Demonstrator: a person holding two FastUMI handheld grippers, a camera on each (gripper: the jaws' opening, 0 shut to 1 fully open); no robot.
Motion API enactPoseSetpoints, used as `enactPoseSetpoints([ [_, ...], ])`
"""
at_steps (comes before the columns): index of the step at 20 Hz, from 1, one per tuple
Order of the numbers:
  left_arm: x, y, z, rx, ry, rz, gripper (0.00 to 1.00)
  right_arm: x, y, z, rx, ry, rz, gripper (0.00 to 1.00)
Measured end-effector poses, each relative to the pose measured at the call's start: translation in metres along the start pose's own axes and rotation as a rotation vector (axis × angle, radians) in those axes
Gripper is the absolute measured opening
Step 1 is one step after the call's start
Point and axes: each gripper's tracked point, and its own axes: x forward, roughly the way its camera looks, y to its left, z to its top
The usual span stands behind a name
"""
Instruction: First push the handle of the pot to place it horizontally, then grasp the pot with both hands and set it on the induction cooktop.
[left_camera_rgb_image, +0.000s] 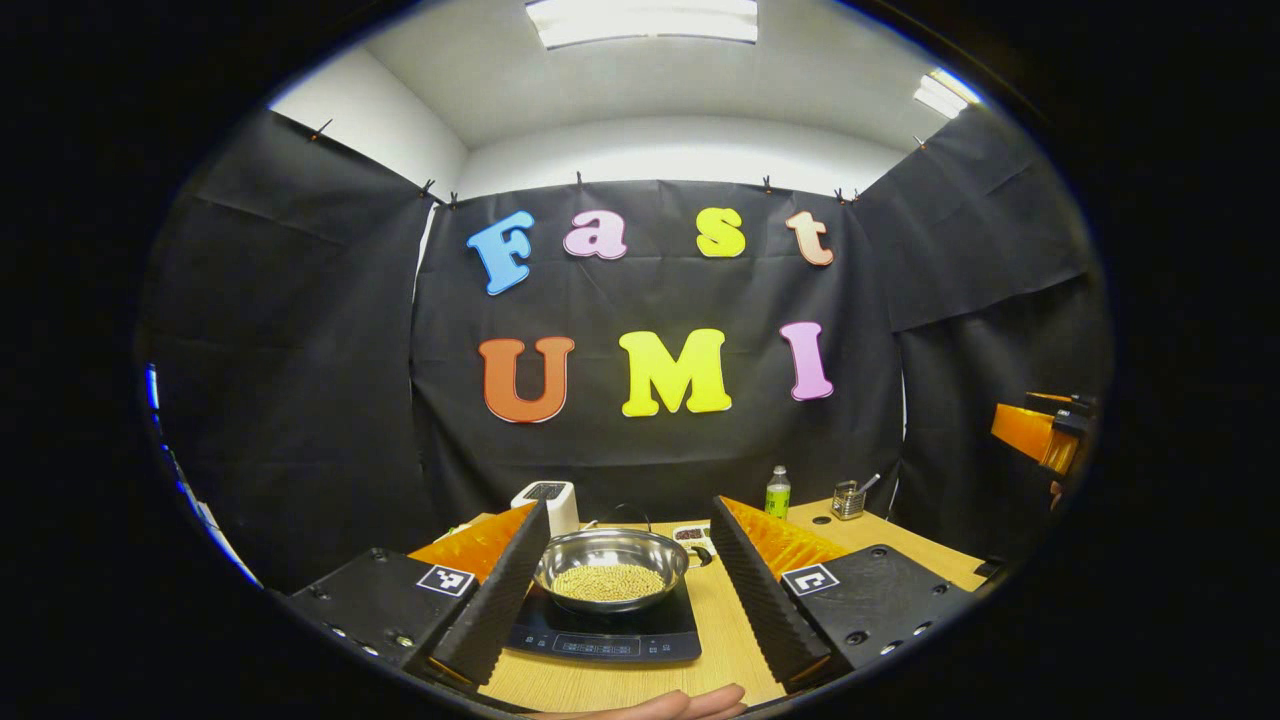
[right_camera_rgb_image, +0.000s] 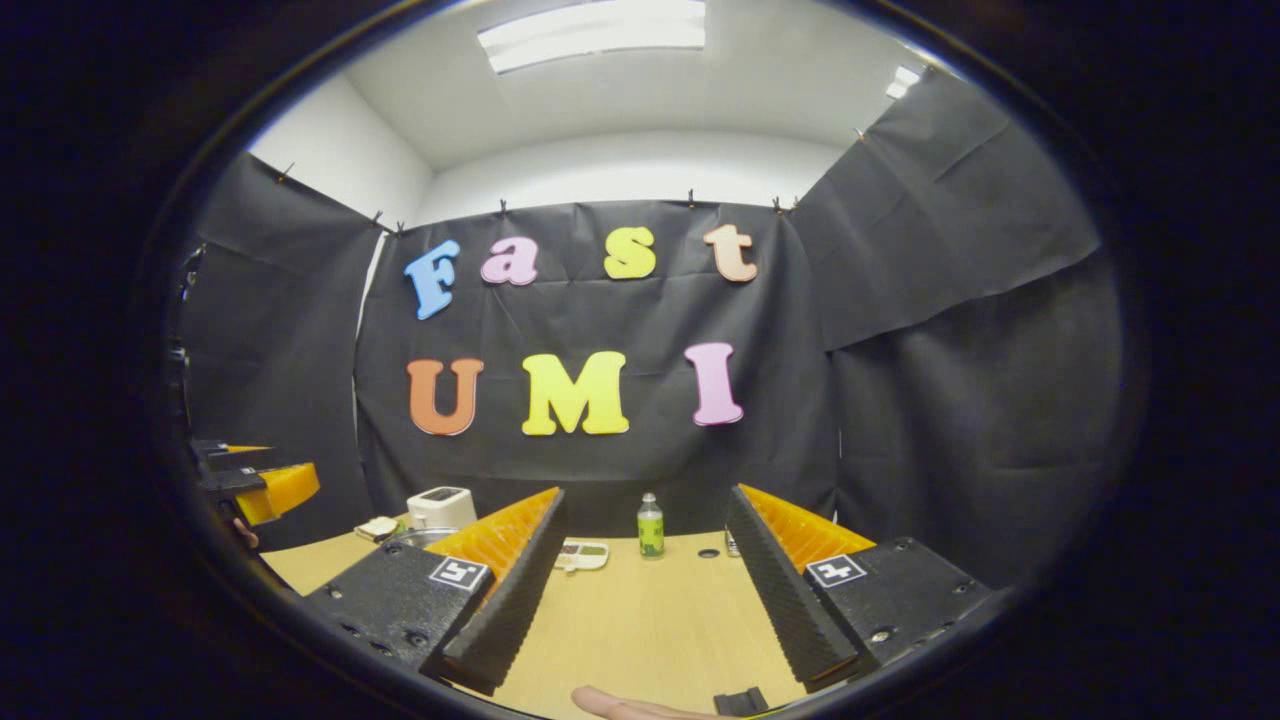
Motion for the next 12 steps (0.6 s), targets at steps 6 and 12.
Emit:
enactPoseSetpoints([
  [6,-0.001,0.009,0.005,-0.027,-0.024,0.028,0.96,-0.001,-0.001,-0.003,0.016,-0.004,0.014,0.96],
  [12,-0.002,0.007,0.000,-0.052,-0.002,0.001,0.96,0.003,-0.009,-0.009,0.034,0.008,0.011,0.96],
])
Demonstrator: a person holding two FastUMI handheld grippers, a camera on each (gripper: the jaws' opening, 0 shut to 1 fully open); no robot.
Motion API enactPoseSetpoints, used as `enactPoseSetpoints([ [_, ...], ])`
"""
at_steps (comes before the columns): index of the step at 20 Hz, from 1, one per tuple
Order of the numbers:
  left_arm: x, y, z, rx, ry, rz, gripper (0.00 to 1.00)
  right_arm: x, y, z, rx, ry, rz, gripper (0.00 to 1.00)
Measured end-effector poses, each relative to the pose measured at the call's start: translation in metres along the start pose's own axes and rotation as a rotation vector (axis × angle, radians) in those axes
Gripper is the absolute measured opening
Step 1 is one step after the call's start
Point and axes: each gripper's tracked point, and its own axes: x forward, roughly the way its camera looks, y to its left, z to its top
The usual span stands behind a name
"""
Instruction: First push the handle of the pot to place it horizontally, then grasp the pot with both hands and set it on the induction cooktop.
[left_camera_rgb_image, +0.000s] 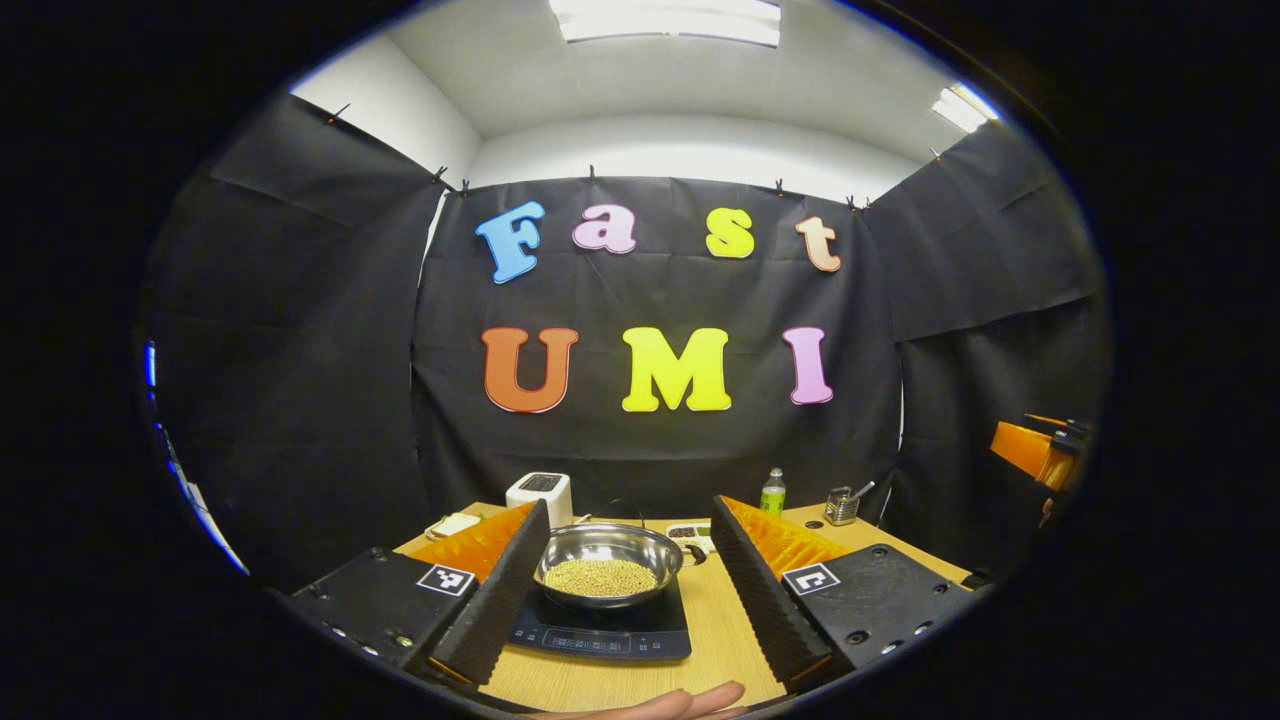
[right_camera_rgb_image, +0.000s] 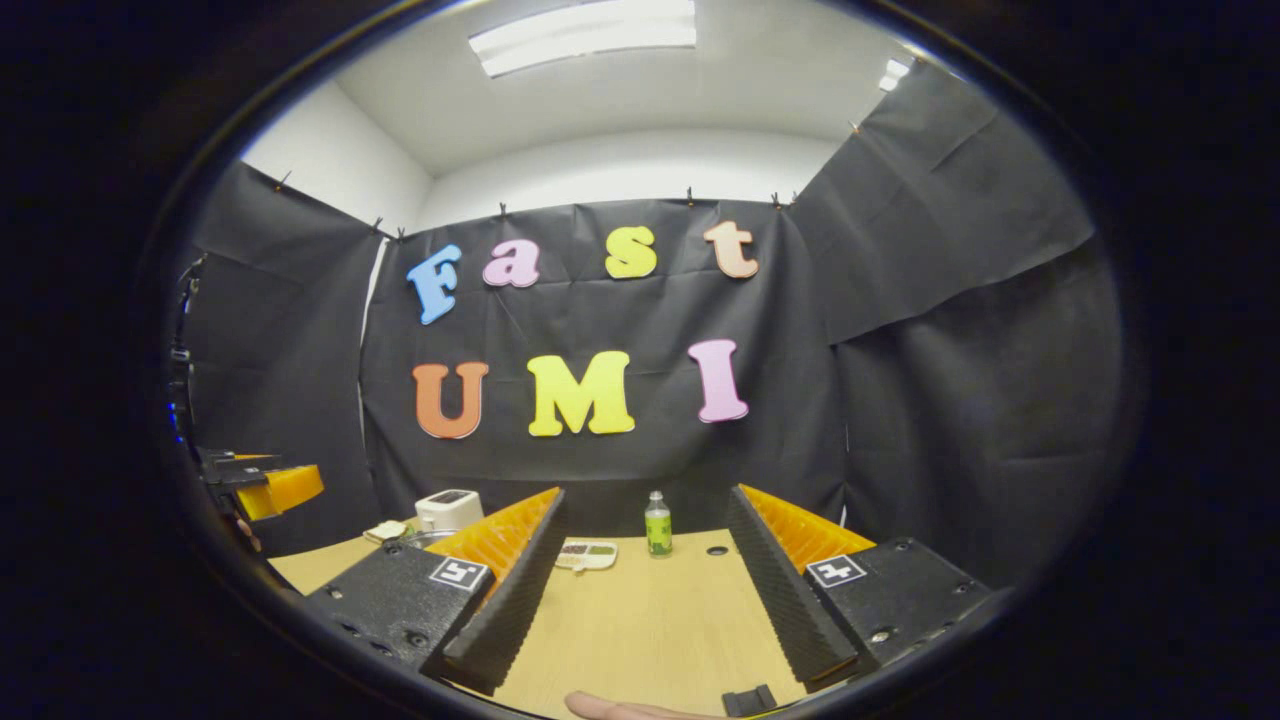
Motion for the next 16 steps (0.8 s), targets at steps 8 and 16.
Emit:
enactPoseSetpoints([
  [8,-0.001,-0.004,0.007,-0.004,-0.029,-0.010,0.96,0.001,-0.010,-0.006,0.030,-0.006,0.002,0.96],
  [16,0.008,-0.016,0.011,-0.021,-0.058,-0.015,0.95,0.005,-0.021,-0.014,0.036,-0.040,0.016,0.96],
])
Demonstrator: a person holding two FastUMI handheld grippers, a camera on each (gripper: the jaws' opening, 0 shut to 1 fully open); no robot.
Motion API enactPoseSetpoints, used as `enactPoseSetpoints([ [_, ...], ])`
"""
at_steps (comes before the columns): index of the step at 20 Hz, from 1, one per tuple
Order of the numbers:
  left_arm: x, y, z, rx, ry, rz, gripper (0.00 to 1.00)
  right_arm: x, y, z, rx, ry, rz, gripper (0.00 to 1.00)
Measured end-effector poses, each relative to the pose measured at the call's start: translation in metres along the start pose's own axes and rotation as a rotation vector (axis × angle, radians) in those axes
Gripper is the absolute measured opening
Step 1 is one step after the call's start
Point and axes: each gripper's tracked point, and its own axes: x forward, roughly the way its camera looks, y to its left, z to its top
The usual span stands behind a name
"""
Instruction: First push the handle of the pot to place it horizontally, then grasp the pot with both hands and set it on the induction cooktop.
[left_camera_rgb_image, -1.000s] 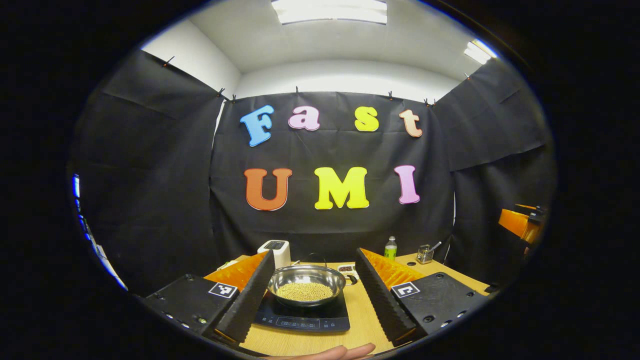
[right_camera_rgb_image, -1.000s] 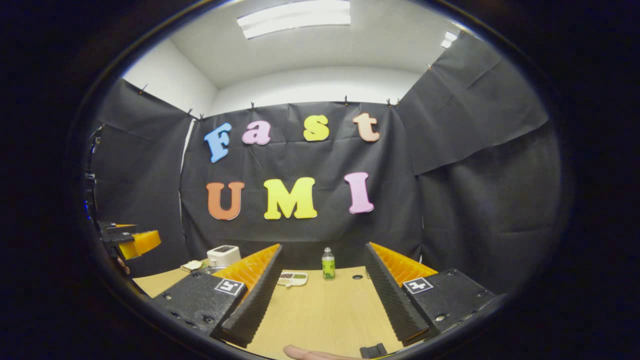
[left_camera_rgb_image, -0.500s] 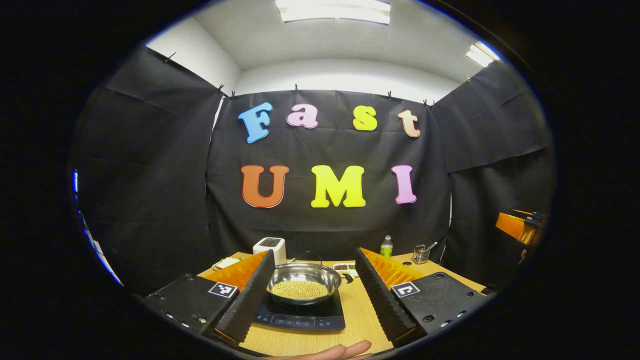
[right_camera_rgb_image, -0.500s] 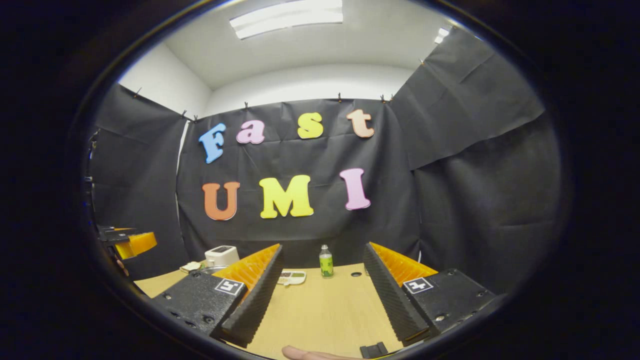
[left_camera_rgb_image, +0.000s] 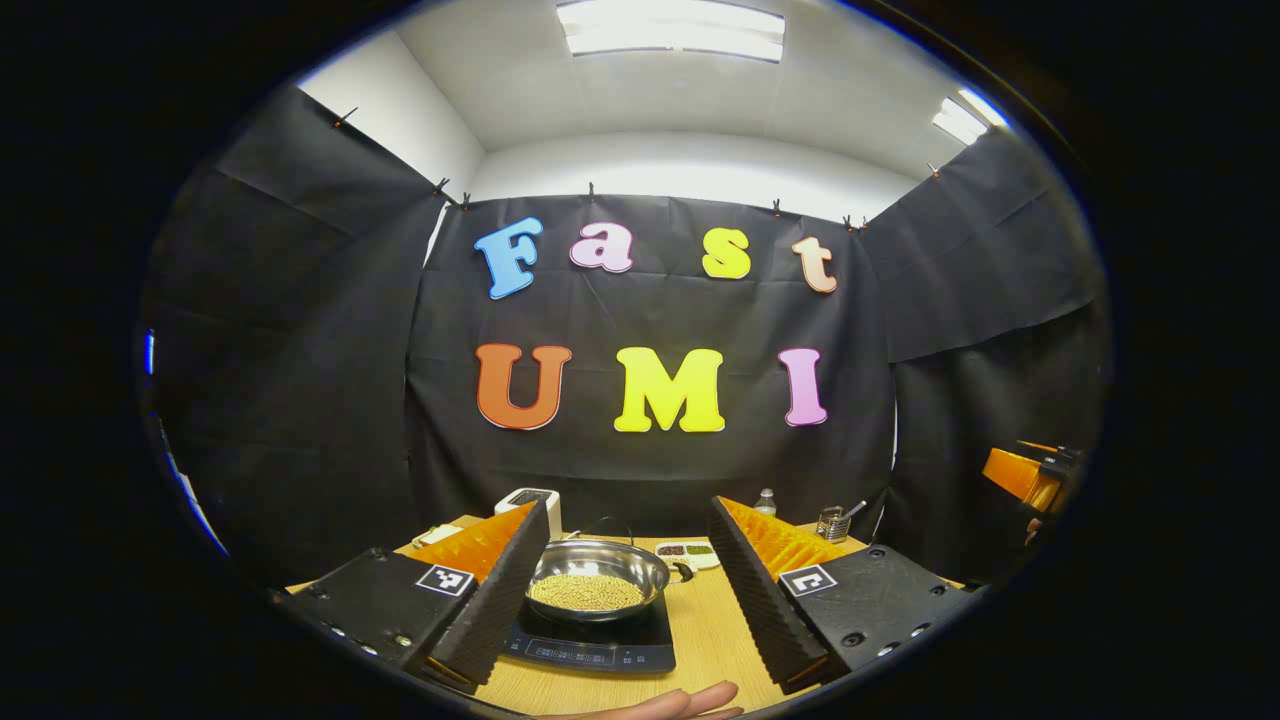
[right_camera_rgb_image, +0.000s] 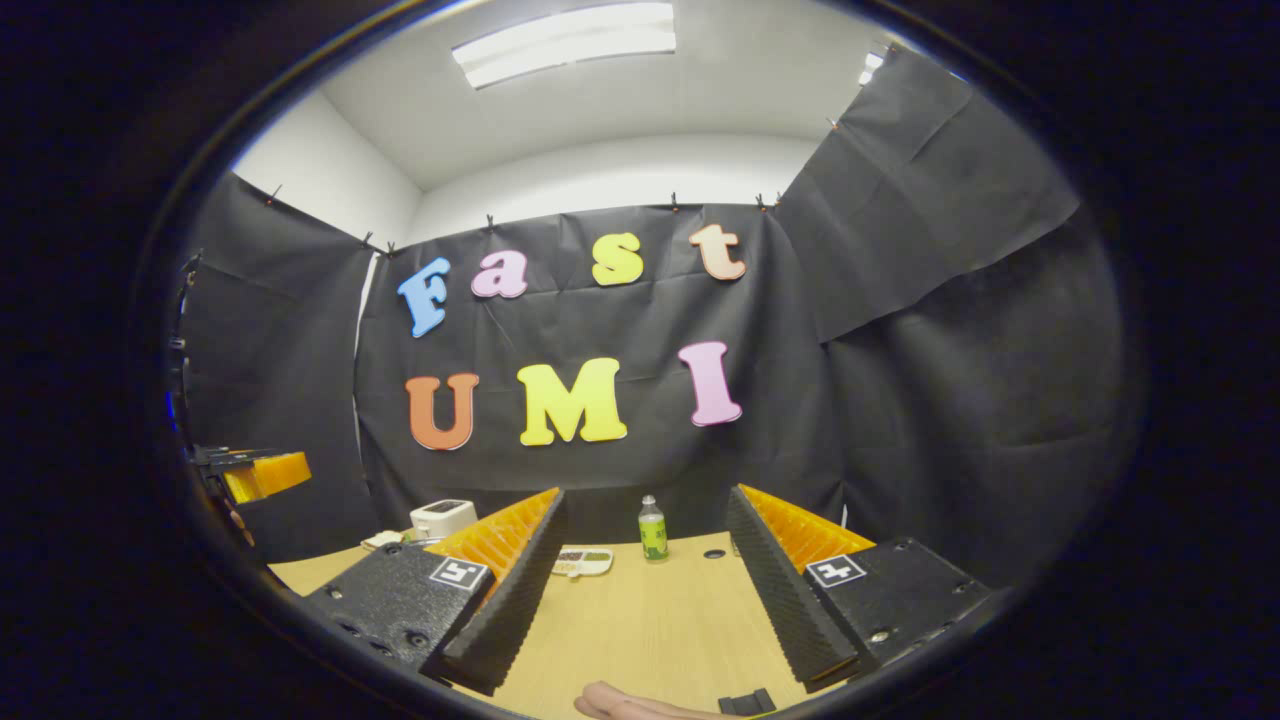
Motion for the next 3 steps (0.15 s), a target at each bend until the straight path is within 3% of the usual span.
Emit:
enactPoseSetpoints([
  [3,0.0089,-0.0085,-0.0095,-0.001,0.013,-0.010,0.95,0.0025,-0.0035,-0.0055,0.003,-0.011,0.022,0.96],
])
